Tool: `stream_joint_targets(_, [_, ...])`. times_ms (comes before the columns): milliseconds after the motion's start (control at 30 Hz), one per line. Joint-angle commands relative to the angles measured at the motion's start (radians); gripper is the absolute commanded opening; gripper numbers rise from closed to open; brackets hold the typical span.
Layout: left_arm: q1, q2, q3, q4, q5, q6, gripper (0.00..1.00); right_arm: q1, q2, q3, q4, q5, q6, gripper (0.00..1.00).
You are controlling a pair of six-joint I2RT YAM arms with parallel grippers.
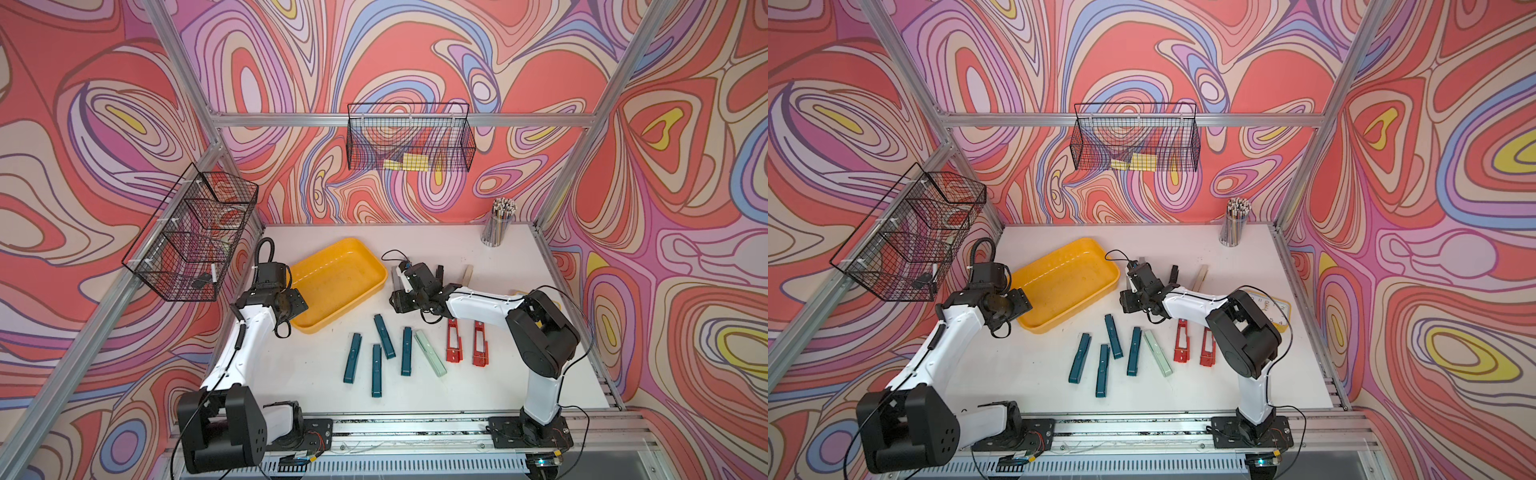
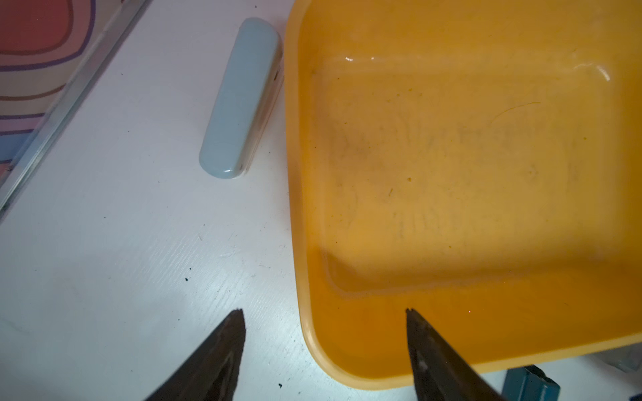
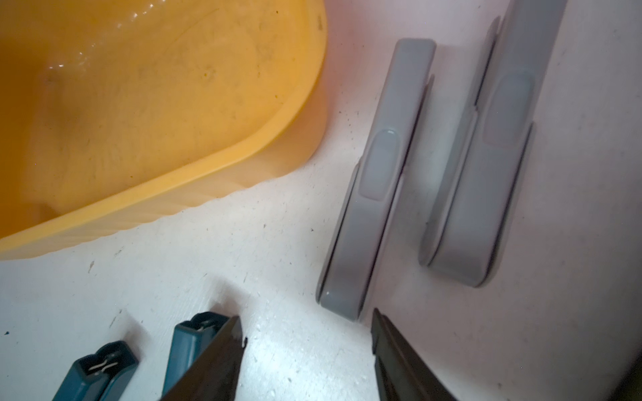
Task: Put the pruning pliers into the storage box
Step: Move the storage box to the center of the board.
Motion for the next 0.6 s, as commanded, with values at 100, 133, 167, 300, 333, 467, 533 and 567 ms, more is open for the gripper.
stream_joint_targets(100, [-0.006, -0.074, 0.052, -0.089, 0.053, 0.027, 0.80, 0.007, 0.042, 0.060, -0.021, 0.044, -0.016, 0.62])
stream_joint_targets(133, [-0.005, -0.079, 0.054, -0.090, 0.060, 0.029, 0.81, 0.007, 0.046, 0.064, -0.024, 0.044, -0.017, 0.62])
stream_joint_targets(167, [-0.005, -0.085, 0.054, -0.091, 0.070, 0.033, 0.82, 0.006, 0.051, 0.067, -0.024, 0.048, -0.018, 0.62])
stream_joint_targets(300, [-0.006, -0.097, 0.056, -0.091, 0.090, 0.039, 0.83, 0.007, 0.065, 0.077, -0.021, 0.057, -0.019, 0.62])
stream_joint_targets(333, [-0.005, -0.097, 0.056, -0.091, 0.093, 0.040, 0.84, 0.007, 0.067, 0.079, -0.021, 0.061, -0.019, 0.62])
stream_joint_targets(467, [-0.005, -0.097, 0.059, -0.095, 0.102, 0.051, 0.84, 0.007, 0.079, 0.089, -0.022, 0.083, -0.025, 0.62])
stream_joint_targets(533, [-0.006, -0.095, 0.061, -0.097, 0.106, 0.057, 0.84, 0.006, 0.084, 0.092, -0.022, 0.091, -0.028, 0.62])
stream_joint_targets(567, [-0.005, -0.093, 0.062, -0.097, 0.108, 0.058, 0.85, 0.005, 0.088, 0.094, -0.022, 0.093, -0.028, 0.62])
